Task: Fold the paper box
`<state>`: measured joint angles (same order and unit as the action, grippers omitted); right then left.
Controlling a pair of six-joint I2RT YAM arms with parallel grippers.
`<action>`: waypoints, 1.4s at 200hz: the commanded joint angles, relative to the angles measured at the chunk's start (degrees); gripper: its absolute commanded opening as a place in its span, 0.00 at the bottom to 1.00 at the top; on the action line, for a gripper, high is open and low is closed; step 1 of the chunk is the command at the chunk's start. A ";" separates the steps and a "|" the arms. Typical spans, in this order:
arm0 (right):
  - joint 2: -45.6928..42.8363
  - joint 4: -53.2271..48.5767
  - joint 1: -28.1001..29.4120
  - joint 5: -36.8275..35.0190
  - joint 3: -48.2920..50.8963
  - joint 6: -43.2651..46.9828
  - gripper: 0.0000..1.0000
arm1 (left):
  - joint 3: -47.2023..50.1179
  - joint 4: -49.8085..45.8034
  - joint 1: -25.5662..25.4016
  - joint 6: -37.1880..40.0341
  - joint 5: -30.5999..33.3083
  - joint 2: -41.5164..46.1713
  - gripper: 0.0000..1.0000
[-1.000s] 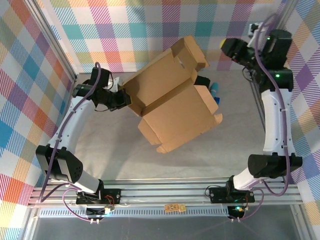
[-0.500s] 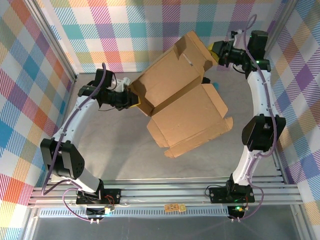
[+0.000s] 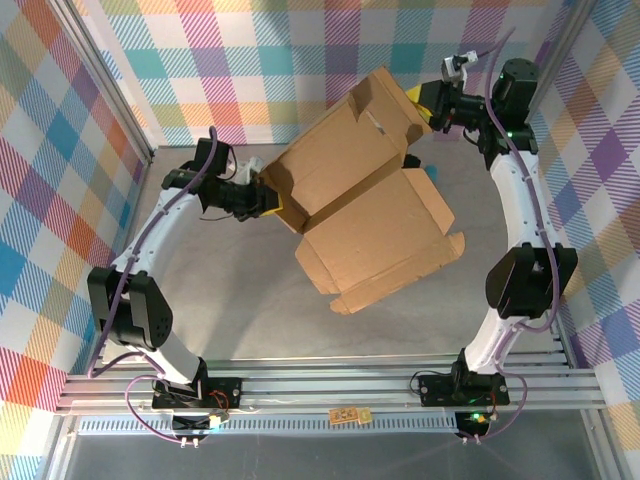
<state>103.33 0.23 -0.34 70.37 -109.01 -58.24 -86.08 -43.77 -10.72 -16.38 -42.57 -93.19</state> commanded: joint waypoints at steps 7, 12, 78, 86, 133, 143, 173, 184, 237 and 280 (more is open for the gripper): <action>-2.95 -2.82 1.59 1.65 0.54 4.99 0.43 | -3.16 -1.92 1.05 1.09 -1.81 -1.03 0.00; -3.07 -3.89 1.84 1.71 0.39 5.92 0.43 | -3.30 -2.02 1.04 1.10 -1.82 -1.11 0.00; -3.41 -25.88 5.03 -1.23 -5.46 25.42 0.47 | -4.18 -3.08 1.05 1.00 -1.40 -1.23 0.00; -3.29 -29.84 5.47 -2.48 -6.71 28.86 0.48 | -4.26 -3.15 1.05 1.07 -1.38 -1.13 0.00; -3.44 -42.98 7.90 -11.45 -10.82 41.89 0.53 | -4.16 -3.68 1.05 0.97 -1.11 -0.26 0.00; -3.42 -45.11 8.58 -13.64 -12.06 44.12 0.54 | -4.01 -3.76 1.02 0.99 -1.07 0.00 0.00; -3.54 -49.33 10.88 -21.25 -14.32 49.42 0.55 | -3.74 -4.04 1.05 0.91 -0.61 0.80 0.00; -4.07 -49.73 11.68 -23.92 -14.38 50.87 0.56 | -3.61 -4.13 1.05 0.97 -0.45 1.12 0.00; -5.73 -51.27 15.81 -33.61 -14.00 56.90 0.61 | -2.86 -4.22 1.05 0.78 -0.15 2.56 0.00; -5.78 -52.68 18.05 -38.97 -14.41 60.59 0.65 | -2.65 -4.75 0.98 0.74 0.41 3.44 0.00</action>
<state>98.39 -49.43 16.05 34.96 -122.34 -1.98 -88.25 -48.27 -10.17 -15.75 -40.18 -92.71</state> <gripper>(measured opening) 0.638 0.081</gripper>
